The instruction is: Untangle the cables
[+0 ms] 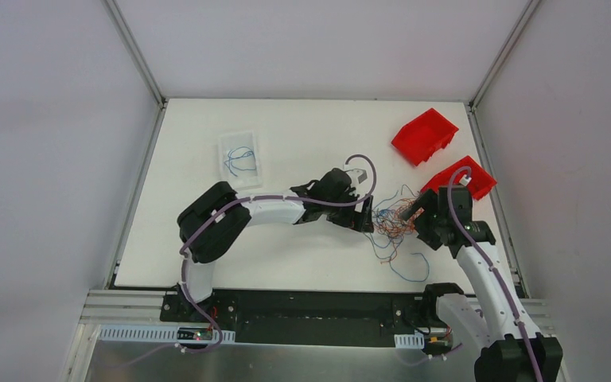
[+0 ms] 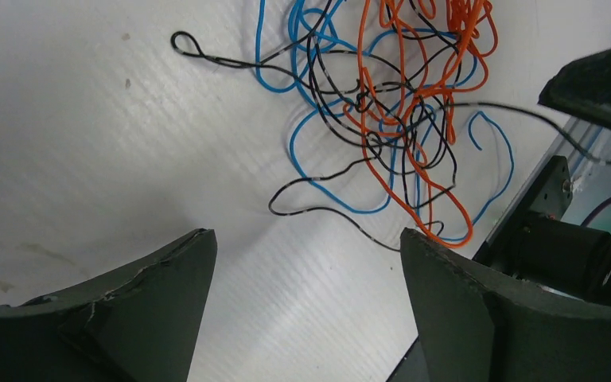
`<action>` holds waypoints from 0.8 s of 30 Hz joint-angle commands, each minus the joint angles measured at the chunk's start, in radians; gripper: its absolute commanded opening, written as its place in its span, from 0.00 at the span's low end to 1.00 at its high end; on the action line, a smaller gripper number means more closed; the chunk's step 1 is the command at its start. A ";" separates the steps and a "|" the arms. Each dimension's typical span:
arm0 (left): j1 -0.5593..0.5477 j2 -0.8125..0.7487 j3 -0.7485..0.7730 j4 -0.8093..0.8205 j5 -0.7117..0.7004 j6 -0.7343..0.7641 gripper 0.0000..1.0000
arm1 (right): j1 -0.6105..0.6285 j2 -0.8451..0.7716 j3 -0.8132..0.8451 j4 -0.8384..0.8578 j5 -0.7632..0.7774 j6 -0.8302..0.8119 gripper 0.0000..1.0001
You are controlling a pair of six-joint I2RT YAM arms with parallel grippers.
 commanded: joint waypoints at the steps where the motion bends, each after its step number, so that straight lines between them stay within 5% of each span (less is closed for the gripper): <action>1: -0.006 0.072 0.115 -0.011 -0.022 0.003 0.86 | 0.004 0.020 -0.053 0.063 -0.011 0.089 0.81; 4: -0.006 0.132 0.179 -0.011 -0.004 -0.006 0.75 | 0.004 0.061 -0.073 0.114 -0.016 0.109 0.80; 7: -0.005 0.113 0.070 0.157 -0.013 -0.041 0.45 | 0.004 0.097 -0.079 0.146 -0.021 0.107 0.80; 10: 0.001 0.027 -0.100 0.362 -0.058 -0.044 0.04 | 0.004 0.115 -0.078 0.160 -0.036 0.086 0.80; 11: 0.008 -0.002 -0.131 0.353 -0.064 -0.032 0.00 | 0.004 0.115 -0.080 0.166 -0.041 0.079 0.80; 24: 0.174 -0.468 -0.368 -0.110 -0.167 0.078 0.00 | 0.023 0.119 -0.099 0.233 -0.208 -0.005 0.81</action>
